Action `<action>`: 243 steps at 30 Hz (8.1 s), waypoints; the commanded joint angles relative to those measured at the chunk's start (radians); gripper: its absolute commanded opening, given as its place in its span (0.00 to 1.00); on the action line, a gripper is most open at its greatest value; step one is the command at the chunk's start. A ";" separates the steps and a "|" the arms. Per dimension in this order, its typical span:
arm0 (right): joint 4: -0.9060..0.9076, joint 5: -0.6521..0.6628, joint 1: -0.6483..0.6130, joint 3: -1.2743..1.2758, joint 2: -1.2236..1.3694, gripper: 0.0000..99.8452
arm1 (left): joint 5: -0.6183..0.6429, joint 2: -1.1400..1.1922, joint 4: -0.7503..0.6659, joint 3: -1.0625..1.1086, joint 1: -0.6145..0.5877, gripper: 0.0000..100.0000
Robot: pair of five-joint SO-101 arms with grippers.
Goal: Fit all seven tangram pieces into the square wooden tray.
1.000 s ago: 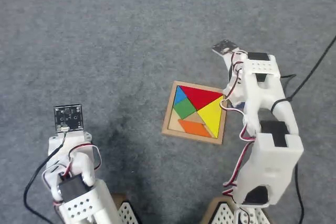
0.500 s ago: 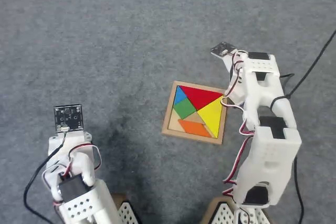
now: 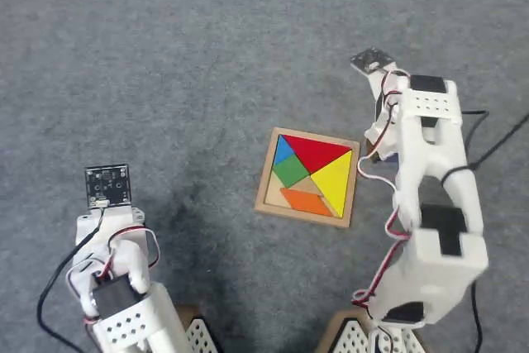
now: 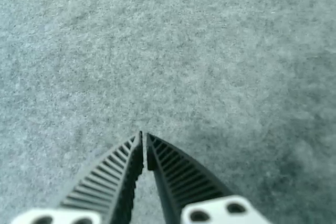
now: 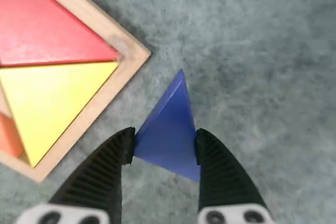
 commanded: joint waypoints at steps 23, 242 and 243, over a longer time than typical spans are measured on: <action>-0.099 1.030 -0.687 0.272 -0.338 0.01 | -0.014 -0.014 0.002 -0.008 0.006 0.02; -0.481 -0.545 -0.591 0.678 -0.476 0.01 | -0.014 -0.014 0.003 -0.008 0.005 0.02; -0.484 -0.543 -0.567 0.715 -0.553 0.01 | -0.014 -0.014 0.003 -0.008 0.005 0.02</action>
